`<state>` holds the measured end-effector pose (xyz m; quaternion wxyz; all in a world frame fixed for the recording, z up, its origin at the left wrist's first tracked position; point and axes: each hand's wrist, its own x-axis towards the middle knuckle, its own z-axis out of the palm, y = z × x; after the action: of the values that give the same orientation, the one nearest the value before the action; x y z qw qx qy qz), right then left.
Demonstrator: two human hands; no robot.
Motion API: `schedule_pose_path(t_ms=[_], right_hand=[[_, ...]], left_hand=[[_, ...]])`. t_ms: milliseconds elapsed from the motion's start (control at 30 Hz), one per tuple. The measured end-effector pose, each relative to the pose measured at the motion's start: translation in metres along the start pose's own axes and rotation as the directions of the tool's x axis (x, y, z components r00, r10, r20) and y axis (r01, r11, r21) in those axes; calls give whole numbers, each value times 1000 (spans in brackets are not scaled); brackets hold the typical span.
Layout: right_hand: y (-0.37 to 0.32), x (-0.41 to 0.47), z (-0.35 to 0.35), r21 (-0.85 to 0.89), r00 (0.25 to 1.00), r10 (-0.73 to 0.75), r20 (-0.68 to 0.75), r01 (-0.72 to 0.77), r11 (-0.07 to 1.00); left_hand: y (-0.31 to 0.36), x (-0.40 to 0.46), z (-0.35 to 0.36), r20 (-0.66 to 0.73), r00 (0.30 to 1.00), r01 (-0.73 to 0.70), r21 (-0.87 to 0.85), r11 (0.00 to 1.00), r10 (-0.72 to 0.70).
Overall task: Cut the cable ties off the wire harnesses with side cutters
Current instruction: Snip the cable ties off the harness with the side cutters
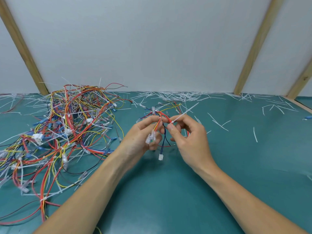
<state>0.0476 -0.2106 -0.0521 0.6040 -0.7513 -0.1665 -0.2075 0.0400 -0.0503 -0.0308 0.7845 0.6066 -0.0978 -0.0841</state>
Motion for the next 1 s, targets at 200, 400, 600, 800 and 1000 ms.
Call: schedule_pose_path(t_ms=[200,400,600,800,1000], right_hand=[[-1,-1,0,15,1000,20,5,-20,1000],[-1,-3,2,-66,1000,-1,-8,0,998],[1,0,-3,-94,996,18,-87,-26,995],[0,0,-2,-78,996,3,-88,-9,997],[-2,-3,-1,-90,998,-22,-57,16,996]], left_hand=[[1,0,-2,-120,981,-137,134,981,153],[3,3,-4,-198,972,-99,142,985,126],[3,2,-8,-190,978,-56,147,988,84],[4,3,-7,-299,942,-103,173,980,152],[10,0,-8,-373,884,-205,233,951,282]])
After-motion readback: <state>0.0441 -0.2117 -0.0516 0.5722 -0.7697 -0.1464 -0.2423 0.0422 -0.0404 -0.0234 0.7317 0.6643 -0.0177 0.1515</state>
